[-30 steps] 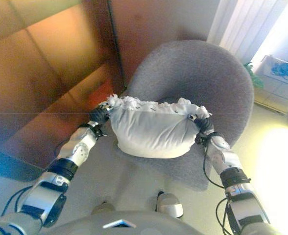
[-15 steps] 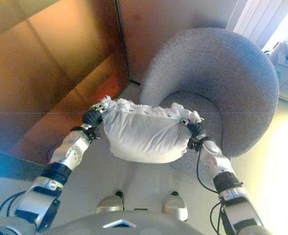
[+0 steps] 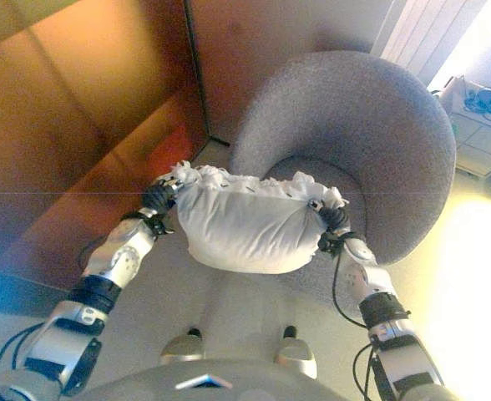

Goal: Pick up the cushion and take it to the sofa

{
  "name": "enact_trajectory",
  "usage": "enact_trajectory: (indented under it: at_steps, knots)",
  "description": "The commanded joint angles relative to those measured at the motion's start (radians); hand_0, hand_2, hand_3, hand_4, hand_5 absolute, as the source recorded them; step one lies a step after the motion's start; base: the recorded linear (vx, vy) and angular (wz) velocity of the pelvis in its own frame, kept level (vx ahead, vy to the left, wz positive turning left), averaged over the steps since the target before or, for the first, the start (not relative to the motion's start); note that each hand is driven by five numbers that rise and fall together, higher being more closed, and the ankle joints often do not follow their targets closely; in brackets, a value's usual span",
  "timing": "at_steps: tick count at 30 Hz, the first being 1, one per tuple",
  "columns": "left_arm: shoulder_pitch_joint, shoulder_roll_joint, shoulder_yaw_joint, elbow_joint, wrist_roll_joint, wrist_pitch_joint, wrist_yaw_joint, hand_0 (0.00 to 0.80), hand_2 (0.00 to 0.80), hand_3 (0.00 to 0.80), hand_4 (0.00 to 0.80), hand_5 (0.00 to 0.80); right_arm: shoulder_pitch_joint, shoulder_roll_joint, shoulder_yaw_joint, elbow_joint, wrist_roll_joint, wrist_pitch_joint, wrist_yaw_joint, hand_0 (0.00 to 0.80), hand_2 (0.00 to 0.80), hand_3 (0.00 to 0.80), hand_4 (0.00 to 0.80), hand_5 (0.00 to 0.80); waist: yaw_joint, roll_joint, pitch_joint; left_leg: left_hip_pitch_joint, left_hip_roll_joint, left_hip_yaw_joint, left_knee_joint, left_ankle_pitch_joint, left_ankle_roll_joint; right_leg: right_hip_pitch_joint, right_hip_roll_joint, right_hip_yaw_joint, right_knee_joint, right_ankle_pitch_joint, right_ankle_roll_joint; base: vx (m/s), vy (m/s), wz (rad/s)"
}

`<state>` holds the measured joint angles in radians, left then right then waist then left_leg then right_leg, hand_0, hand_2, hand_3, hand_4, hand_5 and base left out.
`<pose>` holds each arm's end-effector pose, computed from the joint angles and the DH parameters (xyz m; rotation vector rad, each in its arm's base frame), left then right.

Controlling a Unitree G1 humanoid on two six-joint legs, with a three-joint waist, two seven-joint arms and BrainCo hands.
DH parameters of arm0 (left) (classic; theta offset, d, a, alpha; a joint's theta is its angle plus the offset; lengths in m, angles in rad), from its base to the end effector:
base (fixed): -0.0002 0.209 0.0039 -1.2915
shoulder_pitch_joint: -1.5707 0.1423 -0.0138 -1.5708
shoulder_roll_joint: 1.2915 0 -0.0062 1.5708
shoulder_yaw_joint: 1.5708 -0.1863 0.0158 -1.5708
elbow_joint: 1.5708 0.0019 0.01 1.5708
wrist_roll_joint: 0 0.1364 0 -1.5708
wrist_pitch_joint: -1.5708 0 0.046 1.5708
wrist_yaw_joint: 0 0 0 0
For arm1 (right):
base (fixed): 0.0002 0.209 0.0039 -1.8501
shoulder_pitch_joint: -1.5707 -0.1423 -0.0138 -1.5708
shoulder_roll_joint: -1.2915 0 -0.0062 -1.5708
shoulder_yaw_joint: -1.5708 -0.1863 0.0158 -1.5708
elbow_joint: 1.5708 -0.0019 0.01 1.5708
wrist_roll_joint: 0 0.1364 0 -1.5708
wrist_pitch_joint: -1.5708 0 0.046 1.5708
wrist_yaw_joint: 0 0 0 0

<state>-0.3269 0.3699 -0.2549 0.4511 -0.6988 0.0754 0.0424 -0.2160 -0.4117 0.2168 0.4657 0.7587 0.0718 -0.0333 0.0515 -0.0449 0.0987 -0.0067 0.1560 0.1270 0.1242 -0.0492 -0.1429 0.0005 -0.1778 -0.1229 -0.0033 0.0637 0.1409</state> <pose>0.2578 0.1860 0.0297 -0.2269 0.2940 -0.0820 0.2321 -0.2116 0.0079 0.2721 0.3842 -0.0135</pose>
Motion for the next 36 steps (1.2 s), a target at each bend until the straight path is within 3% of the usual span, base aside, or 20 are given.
enact_trajectory:
  at_steps: [1,10,15,20,28,36]
  knots:
    - [-0.138,-0.046,-0.068,-0.067,0.003,-0.032,-0.029,0.8,0.8,0.8,0.8,0.8,-0.155,0.029,-0.013,-0.088,0.055,-0.091,0.008,0.8,0.8,0.8,0.8,0.8,0.019,-0.008,-0.012,-0.199,0.026,-0.071,0.066,0.088,0.002,0.087,-0.084,-0.041,0.066,-0.081,0.066,-0.08,-0.074,-0.04]
    - [-0.258,-0.064,-0.128,-0.149,-0.076,0.026,-0.003,0.8,0.8,0.8,0.8,0.8,-0.255,-0.041,-0.039,-0.054,0.077,-0.135,-0.036,0.8,0.8,0.8,0.8,0.8,0.011,-0.044,0.04,-0.281,0.042,-0.073,0.017,0.136,-0.023,0.08,-0.073,-0.048,-0.018,-0.044,0.084,-0.1,-0.084,-0.03]
    - [-0.336,-0.103,-0.165,-0.188,-0.097,0.074,0.056,0.8,0.8,0.8,0.8,0.8,-0.415,-0.12,-0.025,0.012,0.121,-0.102,-0.065,0.8,0.8,0.8,0.8,0.8,0.009,-0.076,0.04,-0.309,0.052,-0.077,0.044,0.129,-0.028,0.092,-0.07,-0.048,-0.039,-0.038,0.088,0.0,-0.073,0.04]
    - [-0.355,-0.122,-0.194,-0.211,-0.099,0.101,0.095,0.8,0.8,0.8,0.8,0.8,-0.484,-0.165,-0.022,0.06,0.145,-0.08,-0.061,0.8,0.8,0.8,0.8,0.8,0.007,-0.083,0.013,-0.303,0.058,-0.072,0.065,0.119,-0.027,0.113,-0.074,-0.039,-0.04,-0.043,0.094,0.112,0.006,-0.15]
    - [-0.424,-0.134,-0.217,-0.172,-0.057,0.098,0.159,0.8,0.8,0.8,0.8,0.8,-0.573,-0.175,0.042,0.152,0.128,-0.018,-0.015,0.8,0.8,0.8,0.8,0.8,0.014,-0.089,-0.002,-0.327,0.075,-0.083,0.12,0.11,-0.039,0.134,-0.077,-0.037,-0.035,-0.057,0.098,0.097,0.0,0.0]
    - [-0.451,-0.079,-0.193,-0.008,-0.068,0.032,0.151,0.8,0.8,0.8,0.8,0.8,-0.665,-0.126,0.07,0.267,0.157,-0.042,-0.017,0.8,0.8,0.8,0.8,0.8,0.026,-0.068,0.067,-0.495,0.096,-0.139,0.317,0.076,-0.062,0.1,-0.083,-0.017,0.031,-0.115,0.089,-0.029,0.038,-0.05]
